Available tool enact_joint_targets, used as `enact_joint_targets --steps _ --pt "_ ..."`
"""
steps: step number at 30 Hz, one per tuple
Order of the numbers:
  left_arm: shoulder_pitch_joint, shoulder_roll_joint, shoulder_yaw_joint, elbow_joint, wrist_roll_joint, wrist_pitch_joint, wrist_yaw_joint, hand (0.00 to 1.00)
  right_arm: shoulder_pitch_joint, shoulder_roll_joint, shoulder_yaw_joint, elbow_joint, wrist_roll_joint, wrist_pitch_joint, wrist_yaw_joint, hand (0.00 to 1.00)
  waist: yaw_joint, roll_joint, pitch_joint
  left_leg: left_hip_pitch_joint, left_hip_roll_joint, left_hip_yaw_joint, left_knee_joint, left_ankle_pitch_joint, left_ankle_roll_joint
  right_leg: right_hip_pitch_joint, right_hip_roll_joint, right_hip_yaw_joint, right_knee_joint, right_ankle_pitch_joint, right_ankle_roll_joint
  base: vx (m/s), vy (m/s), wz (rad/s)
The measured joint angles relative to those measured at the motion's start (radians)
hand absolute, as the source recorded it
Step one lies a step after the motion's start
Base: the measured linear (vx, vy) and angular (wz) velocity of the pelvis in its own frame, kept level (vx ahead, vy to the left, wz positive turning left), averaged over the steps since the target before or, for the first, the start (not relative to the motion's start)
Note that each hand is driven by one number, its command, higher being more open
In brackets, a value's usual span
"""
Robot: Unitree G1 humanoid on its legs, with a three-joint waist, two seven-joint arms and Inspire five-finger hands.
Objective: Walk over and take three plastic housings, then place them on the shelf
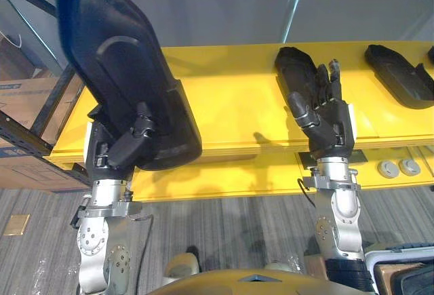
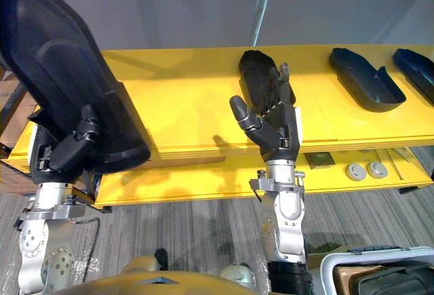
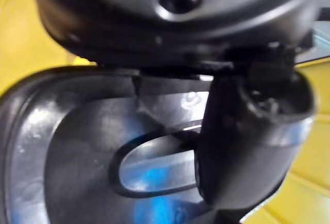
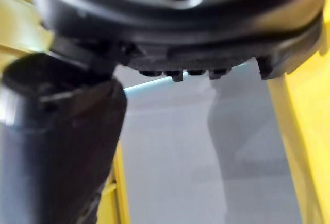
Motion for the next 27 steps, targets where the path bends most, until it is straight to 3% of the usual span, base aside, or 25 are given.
enact_joint_targets --steps 2,4,5,8,9,14,18,27 --pt "0.001 -0.001 -0.038 -0.001 0.006 0.004 0.003 0.00 0.000 -0.004 -0.026 0.000 0.001 0.000 0.000 1.00 0.002 0.009 -0.003 0.000 0.009 -0.005 -0.022 0.014 -0.007 0.003 0.011 -0.002 -0.008 -0.001 -0.001 -0.02 -0.038 0.14" --pt "0.004 0.001 -0.055 -0.006 0.042 0.018 0.014 0.00 0.000 -0.013 -0.033 0.000 0.003 0.000 0.001 1.00 0.006 0.012 -0.002 -0.036 0.022 -0.008 0.044 -0.017 -0.015 0.007 0.021 -0.004 -0.007 -0.056 -0.013 -0.05 -0.067 0.02" --pt "0.006 -0.002 -0.057 -0.005 0.048 0.027 0.019 0.00 -0.001 -0.025 -0.032 0.000 0.005 0.000 0.006 1.00 0.006 0.026 0.005 -0.062 0.038 -0.015 0.123 -0.049 -0.017 0.011 0.032 0.002 -0.001 -0.073 0.010 -0.06 -0.066 0.00" --pt "0.009 -0.003 -0.054 -0.001 0.078 0.063 0.041 0.00 -0.001 -0.069 -0.049 0.001 0.012 0.000 0.015 1.00 0.007 0.068 0.020 -0.104 0.084 -0.024 0.240 -0.064 -0.012 0.027 0.065 0.003 0.023 -0.077 0.014 -0.07 -0.051 0.04" --pt "0.009 -0.003 -0.053 -0.001 0.081 0.065 0.044 0.00 -0.003 -0.074 -0.056 0.001 0.012 -0.001 0.021 1.00 0.008 0.070 0.019 -0.094 0.086 -0.024 0.216 -0.059 -0.013 0.027 0.065 0.004 0.025 -0.078 0.013 -0.06 -0.028 0.00" --pt "0.004 -0.003 -0.029 -0.001 0.110 0.085 0.064 0.00 -0.028 -0.077 -0.072 -0.001 0.009 0.001 0.068 1.00 0.006 0.061 0.018 0.035 0.067 0.027 -0.082 0.080 -0.043 -0.025 0.060 0.049 0.037 -0.084 0.003 -0.08 -0.035 -0.19" --pt "-0.008 0.009 -0.028 0.003 0.136 0.194 0.096 0.00 0.020 -0.064 -0.069 -0.037 0.046 0.023 0.063 1.00 -0.024 0.061 0.010 0.105 0.063 0.058 -0.218 0.151 -0.049 -0.027 0.065 0.057 0.029 -0.072 0.013 -0.04 -0.017 -0.12" --pt "-0.169 0.103 0.041 0.142 0.191 0.307 0.158 0.00 0.072 -0.042 0.011 -0.057 0.039 0.082 0.088 1.00 -0.049 0.056 0.001 0.111 0.059 0.108 -0.241 0.159 -0.048 -0.044 0.071 0.100 -0.010 -0.028 0.020 0.01 0.012 -0.14"
